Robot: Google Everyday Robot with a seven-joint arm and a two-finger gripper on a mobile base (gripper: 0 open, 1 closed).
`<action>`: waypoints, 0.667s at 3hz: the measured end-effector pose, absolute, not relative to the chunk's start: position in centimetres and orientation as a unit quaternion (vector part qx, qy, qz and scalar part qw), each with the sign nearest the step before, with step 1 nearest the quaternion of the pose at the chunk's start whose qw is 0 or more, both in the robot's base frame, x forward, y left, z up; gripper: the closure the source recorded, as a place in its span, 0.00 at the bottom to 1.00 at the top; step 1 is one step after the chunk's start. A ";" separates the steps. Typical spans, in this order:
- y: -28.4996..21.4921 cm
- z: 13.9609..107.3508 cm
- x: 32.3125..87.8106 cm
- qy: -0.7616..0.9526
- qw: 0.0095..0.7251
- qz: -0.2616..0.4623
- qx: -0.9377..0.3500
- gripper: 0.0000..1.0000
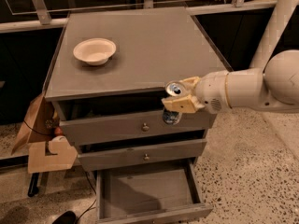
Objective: Pick redbull can from bottom drawer and place on counter
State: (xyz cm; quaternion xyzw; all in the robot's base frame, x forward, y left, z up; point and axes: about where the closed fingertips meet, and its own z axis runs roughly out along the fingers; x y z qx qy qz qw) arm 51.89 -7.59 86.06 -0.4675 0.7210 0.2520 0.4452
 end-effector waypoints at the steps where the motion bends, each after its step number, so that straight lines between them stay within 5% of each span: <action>1: -7.7 89.5 52.7 0.722 0.460 0.249 -0.452 1.00; 2: -7.2 92.3 54.7 0.706 0.481 0.239 -0.463 1.00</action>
Offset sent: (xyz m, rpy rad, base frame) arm 0.0550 0.0080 0.0972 0.0311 -0.1524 -0.0131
